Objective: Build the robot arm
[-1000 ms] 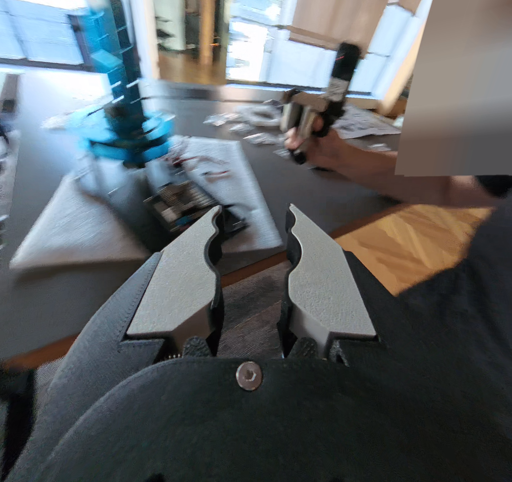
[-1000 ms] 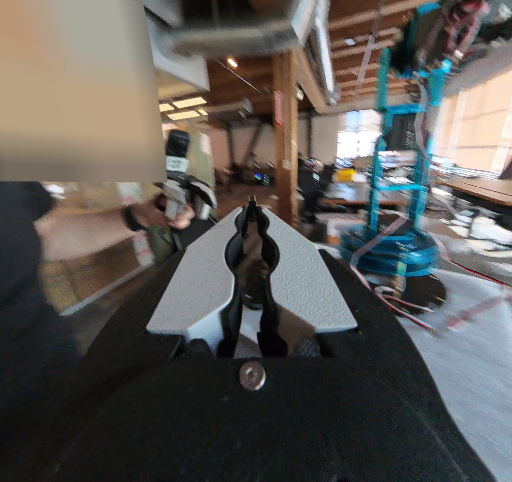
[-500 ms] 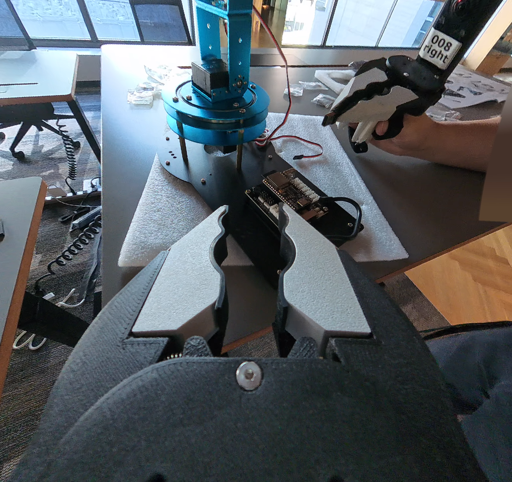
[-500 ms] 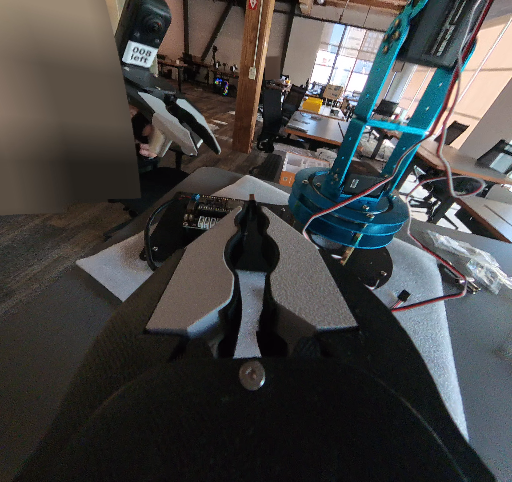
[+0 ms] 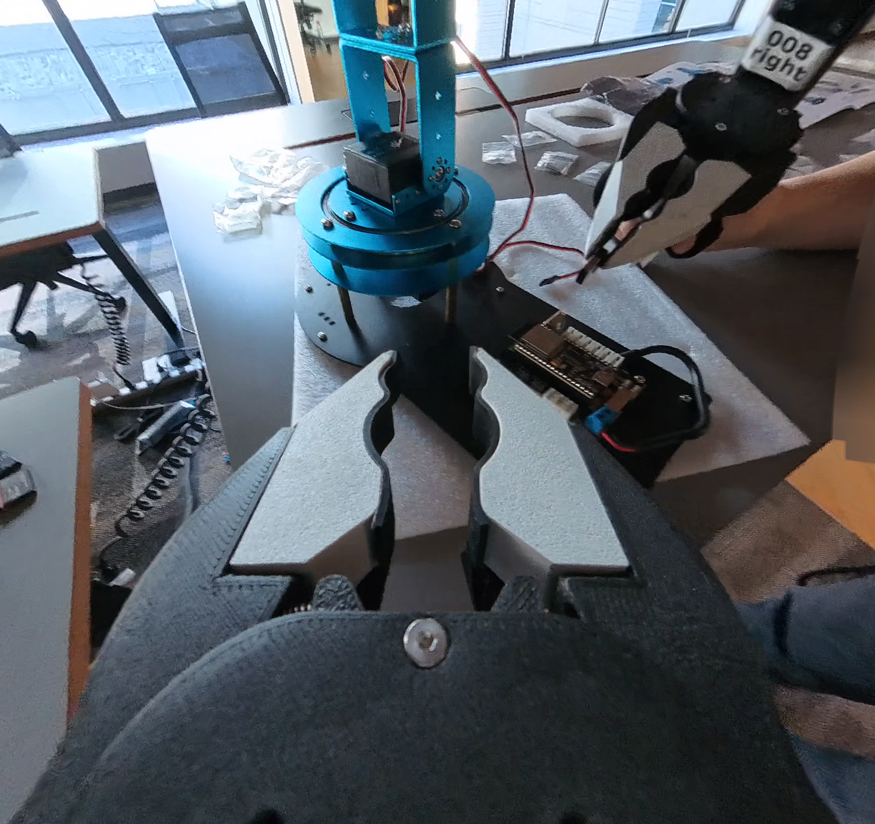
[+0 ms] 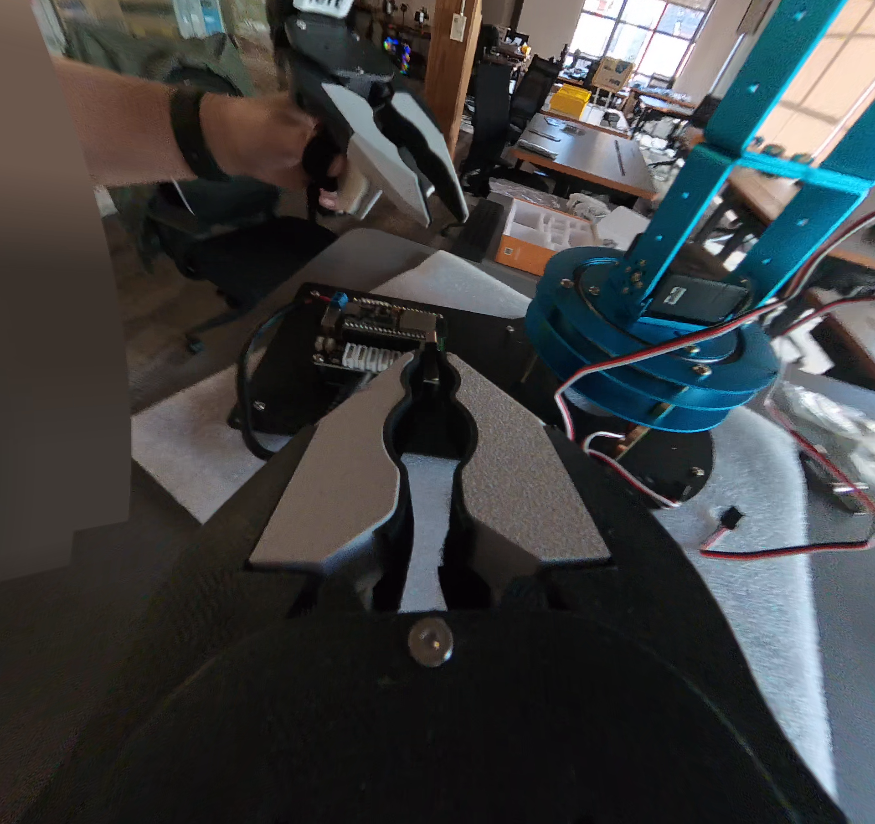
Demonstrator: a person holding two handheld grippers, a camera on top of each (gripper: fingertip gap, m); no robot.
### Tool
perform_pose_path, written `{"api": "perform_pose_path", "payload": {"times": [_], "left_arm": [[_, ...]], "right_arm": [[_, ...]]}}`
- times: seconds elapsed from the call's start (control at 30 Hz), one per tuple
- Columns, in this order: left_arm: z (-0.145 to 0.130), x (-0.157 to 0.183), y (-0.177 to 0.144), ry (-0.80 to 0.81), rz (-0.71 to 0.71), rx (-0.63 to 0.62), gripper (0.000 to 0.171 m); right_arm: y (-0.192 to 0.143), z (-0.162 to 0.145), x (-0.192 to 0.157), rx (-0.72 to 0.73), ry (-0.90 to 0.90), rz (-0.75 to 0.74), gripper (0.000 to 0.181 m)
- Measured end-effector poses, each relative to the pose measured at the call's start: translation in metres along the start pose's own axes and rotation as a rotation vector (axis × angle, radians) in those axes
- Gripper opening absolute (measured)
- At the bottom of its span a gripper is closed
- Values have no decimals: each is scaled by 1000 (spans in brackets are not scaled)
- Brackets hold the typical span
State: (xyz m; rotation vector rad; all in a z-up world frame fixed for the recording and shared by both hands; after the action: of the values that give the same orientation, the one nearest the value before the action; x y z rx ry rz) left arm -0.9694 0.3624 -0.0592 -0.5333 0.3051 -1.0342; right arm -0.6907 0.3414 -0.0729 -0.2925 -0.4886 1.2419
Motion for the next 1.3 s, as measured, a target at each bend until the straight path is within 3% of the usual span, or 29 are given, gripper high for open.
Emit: {"api": "perform_pose_path", "payload": {"times": [0.17,0.37,0.57,0.83,1.3], "left_arm": [[-2,-10,7,-31,-48,120,25],[-4,-14,7,-37,-62,180,22],[-3,-9,12,10,-79,133,22],[-3,-9,14,16,-94,112,20],[-2,-7,17,38,-98,87,20]], "right_arm": [[-1,-3,5,-2,-72,-16,6],[11,1,2,-112,183,88,6],[10,1,-5,-101,297,12,5],[12,-2,-4,-93,489,61,6],[18,-2,-6,-167,487,68,6]]}}
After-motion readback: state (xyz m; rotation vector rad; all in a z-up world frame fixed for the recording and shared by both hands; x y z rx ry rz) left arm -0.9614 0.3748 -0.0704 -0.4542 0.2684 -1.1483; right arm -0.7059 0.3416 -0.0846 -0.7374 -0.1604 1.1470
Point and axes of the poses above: each gripper's, where its closed fingertips meet, y out along the fingers, z out of its top, x = y × z across the jaws, the point moved 10 cm from there along -y, back along the fingers, and after that the axes turned 15 degrees about -x, right-handed, at the moved point
